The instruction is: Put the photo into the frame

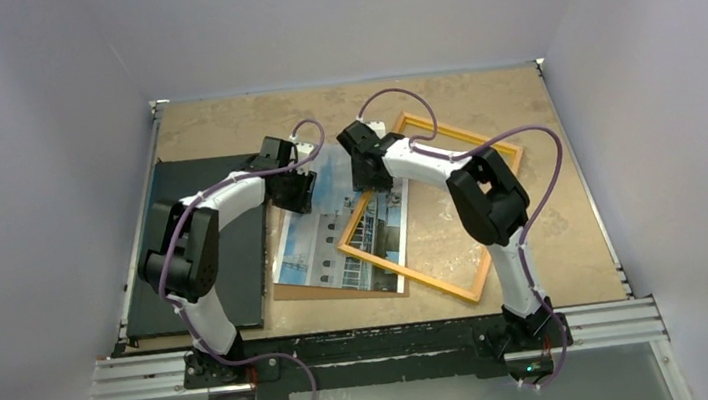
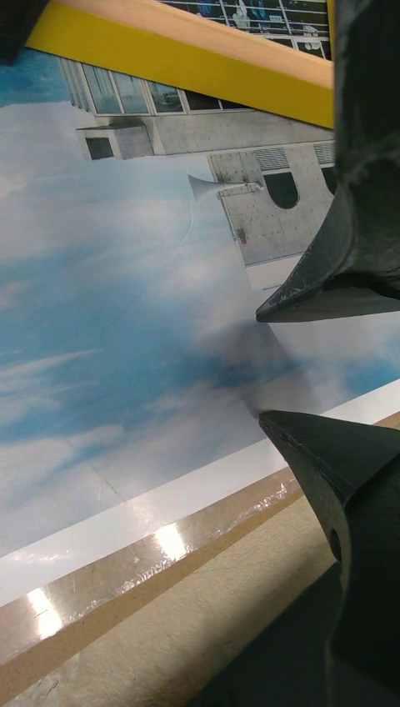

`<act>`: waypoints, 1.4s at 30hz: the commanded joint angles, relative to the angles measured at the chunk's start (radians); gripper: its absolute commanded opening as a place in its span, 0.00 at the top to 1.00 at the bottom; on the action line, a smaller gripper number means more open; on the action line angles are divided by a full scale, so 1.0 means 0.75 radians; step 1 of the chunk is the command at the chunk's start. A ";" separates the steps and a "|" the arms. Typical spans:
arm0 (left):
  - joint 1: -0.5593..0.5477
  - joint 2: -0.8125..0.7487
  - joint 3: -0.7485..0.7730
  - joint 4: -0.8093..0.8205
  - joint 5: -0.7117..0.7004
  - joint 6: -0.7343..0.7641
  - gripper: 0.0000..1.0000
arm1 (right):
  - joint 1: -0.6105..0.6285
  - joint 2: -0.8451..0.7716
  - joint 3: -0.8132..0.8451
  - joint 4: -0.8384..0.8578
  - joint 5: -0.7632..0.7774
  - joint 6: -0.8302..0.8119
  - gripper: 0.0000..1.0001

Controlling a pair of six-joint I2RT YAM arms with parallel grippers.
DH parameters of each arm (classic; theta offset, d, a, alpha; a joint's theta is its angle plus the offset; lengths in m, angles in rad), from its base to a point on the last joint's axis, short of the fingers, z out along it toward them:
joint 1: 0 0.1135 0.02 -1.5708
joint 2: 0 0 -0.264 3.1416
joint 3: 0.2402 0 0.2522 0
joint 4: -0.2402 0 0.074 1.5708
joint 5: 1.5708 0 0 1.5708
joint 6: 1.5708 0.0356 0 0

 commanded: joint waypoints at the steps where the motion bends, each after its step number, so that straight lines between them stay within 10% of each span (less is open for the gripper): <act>1: -0.006 0.019 -0.013 0.009 -0.012 0.013 0.59 | -0.002 -0.029 -0.016 -0.056 0.023 -0.009 0.50; 12: -0.008 0.005 0.000 -0.006 -0.012 0.013 0.60 | -0.040 -0.194 -0.218 -0.064 0.104 -0.251 0.85; 42: -0.008 -0.068 0.085 -0.095 0.025 0.035 0.58 | -0.209 -0.474 -0.629 0.082 0.084 -0.166 0.90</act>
